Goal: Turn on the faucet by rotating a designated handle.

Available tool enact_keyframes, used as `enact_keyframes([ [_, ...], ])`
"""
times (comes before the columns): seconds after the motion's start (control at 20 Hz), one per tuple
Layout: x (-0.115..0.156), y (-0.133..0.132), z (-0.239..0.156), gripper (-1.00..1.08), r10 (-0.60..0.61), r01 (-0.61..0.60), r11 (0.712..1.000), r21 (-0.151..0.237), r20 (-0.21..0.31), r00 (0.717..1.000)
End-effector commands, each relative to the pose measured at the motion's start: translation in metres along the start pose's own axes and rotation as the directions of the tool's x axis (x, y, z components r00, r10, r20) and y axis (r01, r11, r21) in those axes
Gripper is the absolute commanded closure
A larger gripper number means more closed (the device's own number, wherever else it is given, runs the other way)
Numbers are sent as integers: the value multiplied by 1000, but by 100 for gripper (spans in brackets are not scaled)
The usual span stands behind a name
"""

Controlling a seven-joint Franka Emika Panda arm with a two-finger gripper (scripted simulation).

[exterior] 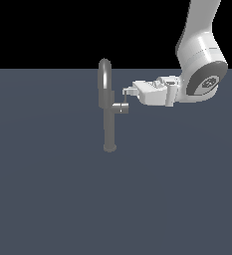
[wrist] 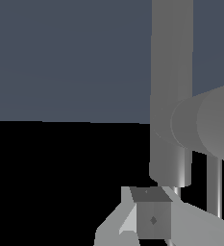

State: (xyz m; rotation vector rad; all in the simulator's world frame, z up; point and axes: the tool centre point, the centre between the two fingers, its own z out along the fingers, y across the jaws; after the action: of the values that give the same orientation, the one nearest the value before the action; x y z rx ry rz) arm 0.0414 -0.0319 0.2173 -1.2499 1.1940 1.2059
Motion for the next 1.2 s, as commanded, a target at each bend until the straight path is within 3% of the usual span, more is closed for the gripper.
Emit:
enact_keyframes([
  [0.0, 4, -1, 1, 108, 11, -11, 1000, 13, 13, 1000],
  [0.35, 5, -1, 2, 108, 14, -14, 1000, 16, 16, 1000],
  [1.15, -8, 36, 2, 108, 13, -13, 1000, 16, 16, 1000],
])
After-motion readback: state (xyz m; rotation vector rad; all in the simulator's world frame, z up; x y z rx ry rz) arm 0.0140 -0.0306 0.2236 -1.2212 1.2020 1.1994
